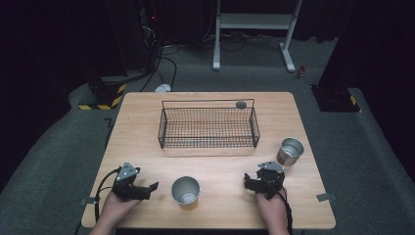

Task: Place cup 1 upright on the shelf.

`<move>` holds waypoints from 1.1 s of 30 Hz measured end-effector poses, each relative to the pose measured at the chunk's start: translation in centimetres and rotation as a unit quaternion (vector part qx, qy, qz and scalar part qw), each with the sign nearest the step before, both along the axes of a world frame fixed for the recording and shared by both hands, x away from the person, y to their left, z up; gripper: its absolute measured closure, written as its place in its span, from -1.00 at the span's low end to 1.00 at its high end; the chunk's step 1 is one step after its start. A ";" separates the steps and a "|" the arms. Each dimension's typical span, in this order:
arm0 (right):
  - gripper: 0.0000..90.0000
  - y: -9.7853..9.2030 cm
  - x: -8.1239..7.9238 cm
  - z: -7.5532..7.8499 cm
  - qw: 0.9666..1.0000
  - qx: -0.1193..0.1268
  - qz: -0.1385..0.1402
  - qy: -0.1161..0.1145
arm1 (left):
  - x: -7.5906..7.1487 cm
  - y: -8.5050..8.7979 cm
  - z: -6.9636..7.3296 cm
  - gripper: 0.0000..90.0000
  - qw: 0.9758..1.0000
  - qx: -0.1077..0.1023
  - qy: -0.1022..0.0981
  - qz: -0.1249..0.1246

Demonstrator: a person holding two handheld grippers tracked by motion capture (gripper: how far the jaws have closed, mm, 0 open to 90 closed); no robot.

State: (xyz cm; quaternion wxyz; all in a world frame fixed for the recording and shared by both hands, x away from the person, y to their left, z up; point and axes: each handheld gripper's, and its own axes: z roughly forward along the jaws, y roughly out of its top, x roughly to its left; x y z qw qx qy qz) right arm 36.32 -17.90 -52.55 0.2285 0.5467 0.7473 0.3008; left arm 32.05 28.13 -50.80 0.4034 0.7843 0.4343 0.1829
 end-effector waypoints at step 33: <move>-0.80 0.1 0.1 0.0 1.000 -0.001 0.010 0.000 | -2.4 -1.7 3.5 -0.99 0.994 -0.071 -0.059 -0.066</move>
